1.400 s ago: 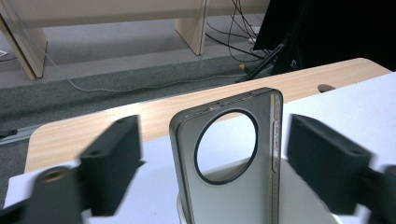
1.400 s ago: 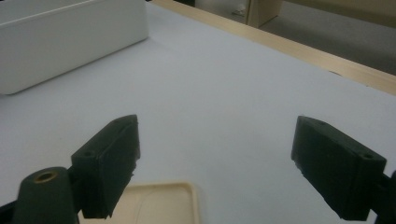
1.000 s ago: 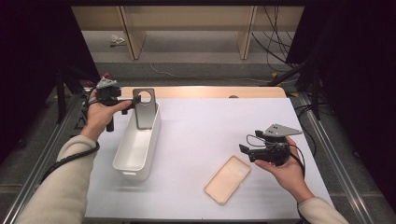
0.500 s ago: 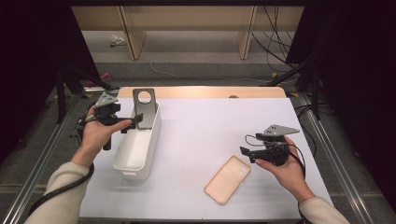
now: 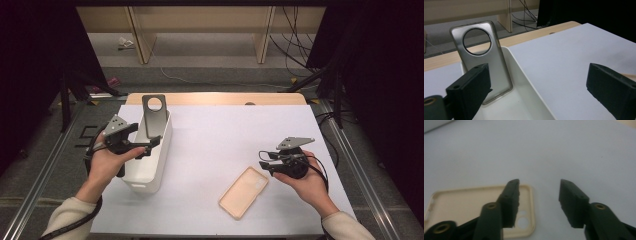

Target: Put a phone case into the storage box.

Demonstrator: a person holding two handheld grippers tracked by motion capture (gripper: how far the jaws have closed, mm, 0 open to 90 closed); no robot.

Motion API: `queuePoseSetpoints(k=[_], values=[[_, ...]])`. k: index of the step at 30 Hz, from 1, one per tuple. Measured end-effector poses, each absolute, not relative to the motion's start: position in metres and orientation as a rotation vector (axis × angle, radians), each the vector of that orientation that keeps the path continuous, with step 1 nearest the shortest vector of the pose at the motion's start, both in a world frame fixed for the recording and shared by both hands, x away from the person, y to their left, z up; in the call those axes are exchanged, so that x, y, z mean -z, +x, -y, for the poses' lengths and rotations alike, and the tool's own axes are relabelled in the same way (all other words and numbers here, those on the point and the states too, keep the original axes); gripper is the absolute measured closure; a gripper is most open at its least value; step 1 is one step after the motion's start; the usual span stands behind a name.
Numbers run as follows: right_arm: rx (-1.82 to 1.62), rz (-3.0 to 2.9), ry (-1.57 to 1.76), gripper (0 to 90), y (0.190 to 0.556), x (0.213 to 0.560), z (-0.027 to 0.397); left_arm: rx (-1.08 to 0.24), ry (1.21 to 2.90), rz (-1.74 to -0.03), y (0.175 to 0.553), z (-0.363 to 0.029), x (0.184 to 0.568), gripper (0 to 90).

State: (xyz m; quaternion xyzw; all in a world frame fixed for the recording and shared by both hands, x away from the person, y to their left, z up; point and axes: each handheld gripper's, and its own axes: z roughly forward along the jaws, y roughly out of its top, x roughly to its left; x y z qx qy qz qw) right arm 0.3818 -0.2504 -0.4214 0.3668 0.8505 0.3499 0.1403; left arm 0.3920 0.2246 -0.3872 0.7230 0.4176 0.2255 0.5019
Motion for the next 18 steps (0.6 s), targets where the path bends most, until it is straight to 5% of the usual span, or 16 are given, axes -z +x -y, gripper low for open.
queuePoseSetpoints(k=[2, 5, 18], values=[[-0.935, -2.511, 1.089, 76.0, 0.380, 0.424, 0.252, -0.545, 1.749, -1.010, 0.387, -0.223, 0.390, 8.0], [-0.877, -2.555, 1.122, 86.7, 0.381, 0.425, 0.255, -0.540, 1.751, -1.003, 0.382, -0.222, 0.392, 8.9], [-0.703, -2.678, 1.184, 90.0, 0.382, 0.433, 0.255, -0.516, 1.776, -0.986, 0.365, -0.218, 0.400, 11.2]])
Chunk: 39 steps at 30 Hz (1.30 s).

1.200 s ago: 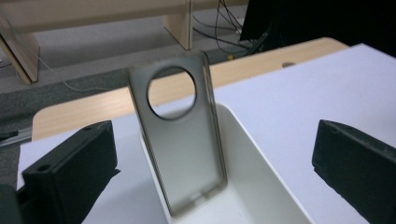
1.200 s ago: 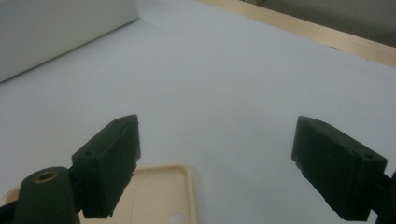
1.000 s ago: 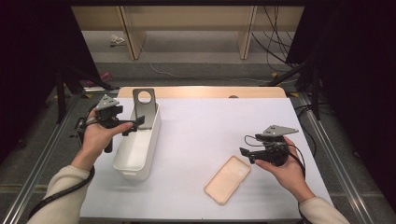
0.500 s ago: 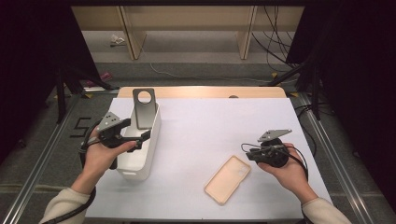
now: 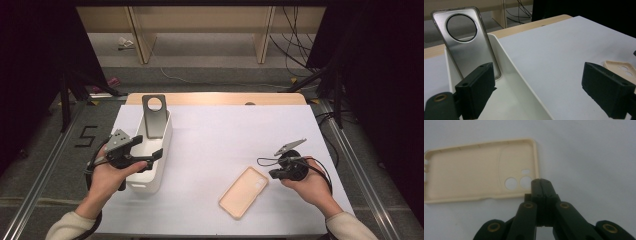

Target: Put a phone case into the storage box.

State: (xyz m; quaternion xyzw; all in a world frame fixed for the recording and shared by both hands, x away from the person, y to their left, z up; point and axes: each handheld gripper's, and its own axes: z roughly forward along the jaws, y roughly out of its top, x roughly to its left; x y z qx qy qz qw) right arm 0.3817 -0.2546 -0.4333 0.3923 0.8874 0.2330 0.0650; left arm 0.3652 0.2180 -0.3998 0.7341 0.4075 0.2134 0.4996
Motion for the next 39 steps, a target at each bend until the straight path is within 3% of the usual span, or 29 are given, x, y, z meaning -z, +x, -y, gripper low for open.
queuePoseSetpoints(k=[39], values=[[-0.286, -2.819, 1.130, 90.0, 0.393, 0.453, 0.222, -0.504, 1.807, -0.959, 0.363, -0.207, 0.406, 12.7]])
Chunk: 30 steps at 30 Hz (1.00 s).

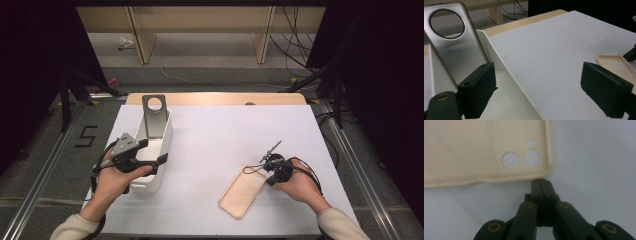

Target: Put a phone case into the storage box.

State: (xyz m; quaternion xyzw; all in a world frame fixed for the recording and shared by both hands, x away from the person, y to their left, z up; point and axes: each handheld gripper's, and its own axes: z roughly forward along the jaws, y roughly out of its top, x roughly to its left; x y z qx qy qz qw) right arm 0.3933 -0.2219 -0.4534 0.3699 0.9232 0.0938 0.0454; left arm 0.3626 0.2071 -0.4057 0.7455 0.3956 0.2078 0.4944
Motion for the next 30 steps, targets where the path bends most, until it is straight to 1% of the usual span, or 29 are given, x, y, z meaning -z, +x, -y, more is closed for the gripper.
queuePoseSetpoints(k=[15, 30], values=[[-0.266, -2.794, 1.099, 90.0, 0.413, 0.451, 0.199, -0.502, 1.813, -0.953, 0.362, -0.205, 0.405, 13.0], [-0.251, -2.789, 1.087, 90.0, 0.421, 0.452, 0.186, -0.501, 1.813, -0.953, 0.362, -0.205, 0.406, 13.3]])
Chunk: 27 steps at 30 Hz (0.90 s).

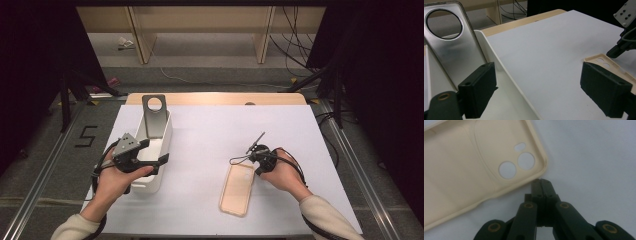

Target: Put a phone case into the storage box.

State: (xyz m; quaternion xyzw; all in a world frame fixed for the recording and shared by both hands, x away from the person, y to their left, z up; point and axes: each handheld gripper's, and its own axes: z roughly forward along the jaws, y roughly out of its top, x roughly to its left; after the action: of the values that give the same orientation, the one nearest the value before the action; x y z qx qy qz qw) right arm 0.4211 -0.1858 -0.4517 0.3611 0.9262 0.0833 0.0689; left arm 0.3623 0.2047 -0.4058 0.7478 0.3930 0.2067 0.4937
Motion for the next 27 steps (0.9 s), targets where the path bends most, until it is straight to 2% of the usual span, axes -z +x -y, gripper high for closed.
queuePoseSetpoints(k=[27], values=[[-0.244, -2.782, 1.072, 90.0, 0.427, 0.452, 0.164, -0.502, 1.828, -0.943, 0.361, -0.202, 0.407, 13.5]])
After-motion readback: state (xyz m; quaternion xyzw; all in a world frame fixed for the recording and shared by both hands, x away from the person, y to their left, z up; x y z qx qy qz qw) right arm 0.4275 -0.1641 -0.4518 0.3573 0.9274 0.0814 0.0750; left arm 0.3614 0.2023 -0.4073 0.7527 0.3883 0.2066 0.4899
